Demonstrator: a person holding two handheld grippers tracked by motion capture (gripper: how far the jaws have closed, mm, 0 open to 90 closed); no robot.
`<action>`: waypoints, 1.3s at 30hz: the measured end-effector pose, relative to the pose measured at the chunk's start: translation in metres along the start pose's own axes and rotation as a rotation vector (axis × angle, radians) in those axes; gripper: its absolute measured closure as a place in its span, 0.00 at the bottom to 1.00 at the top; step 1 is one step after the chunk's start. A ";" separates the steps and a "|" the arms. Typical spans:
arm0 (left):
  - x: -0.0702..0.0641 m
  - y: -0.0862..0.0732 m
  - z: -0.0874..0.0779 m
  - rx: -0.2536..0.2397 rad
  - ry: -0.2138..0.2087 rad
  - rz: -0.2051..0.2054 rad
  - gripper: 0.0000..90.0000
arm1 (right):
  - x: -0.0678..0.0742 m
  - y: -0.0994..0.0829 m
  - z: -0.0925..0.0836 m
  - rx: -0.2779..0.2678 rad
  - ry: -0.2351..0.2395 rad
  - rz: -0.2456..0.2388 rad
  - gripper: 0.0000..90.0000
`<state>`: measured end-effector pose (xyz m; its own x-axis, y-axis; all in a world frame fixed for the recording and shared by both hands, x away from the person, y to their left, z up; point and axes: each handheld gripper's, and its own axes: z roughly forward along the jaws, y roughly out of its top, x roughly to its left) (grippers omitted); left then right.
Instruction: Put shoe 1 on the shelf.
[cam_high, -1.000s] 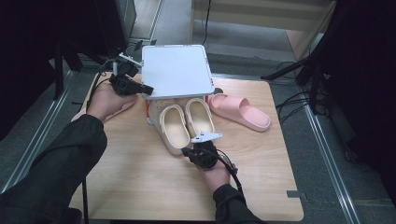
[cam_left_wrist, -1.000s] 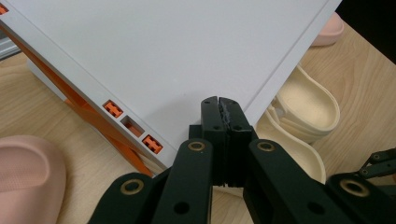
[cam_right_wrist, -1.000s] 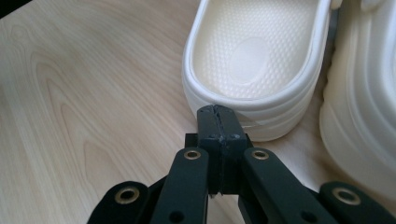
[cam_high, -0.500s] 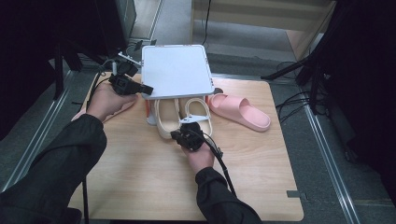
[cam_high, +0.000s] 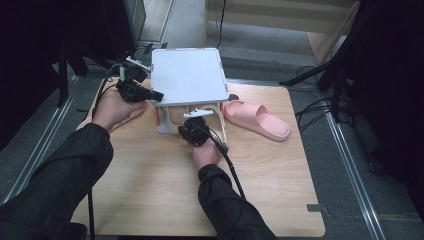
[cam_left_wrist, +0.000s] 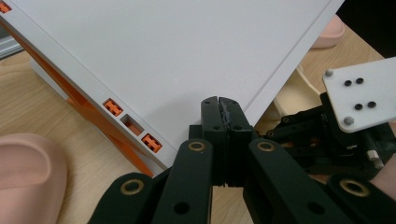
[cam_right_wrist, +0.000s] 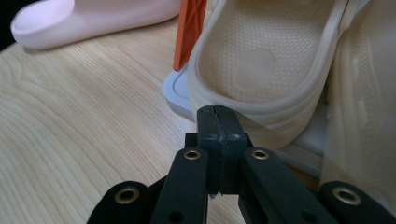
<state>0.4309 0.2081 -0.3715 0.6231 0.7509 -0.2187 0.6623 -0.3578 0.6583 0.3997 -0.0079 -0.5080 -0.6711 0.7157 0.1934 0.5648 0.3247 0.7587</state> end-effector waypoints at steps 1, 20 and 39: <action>0.000 0.000 0.000 -0.001 -0.003 0.000 1.00 | 0.000 0.000 0.000 0.002 -0.001 0.001 1.00; -0.001 0.001 0.000 0.005 0.005 -0.009 1.00 | 0.002 -0.034 -0.069 -0.016 0.084 -0.053 1.00; -0.001 0.001 0.000 0.007 0.008 -0.012 1.00 | -0.040 -0.085 -0.129 0.017 0.046 -0.029 1.00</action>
<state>0.4313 0.2067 -0.3705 0.6117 0.7597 -0.2207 0.6725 -0.3524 0.6508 0.3158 -0.1440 -0.4998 -0.7085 0.6766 0.2006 0.5528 0.3554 0.7537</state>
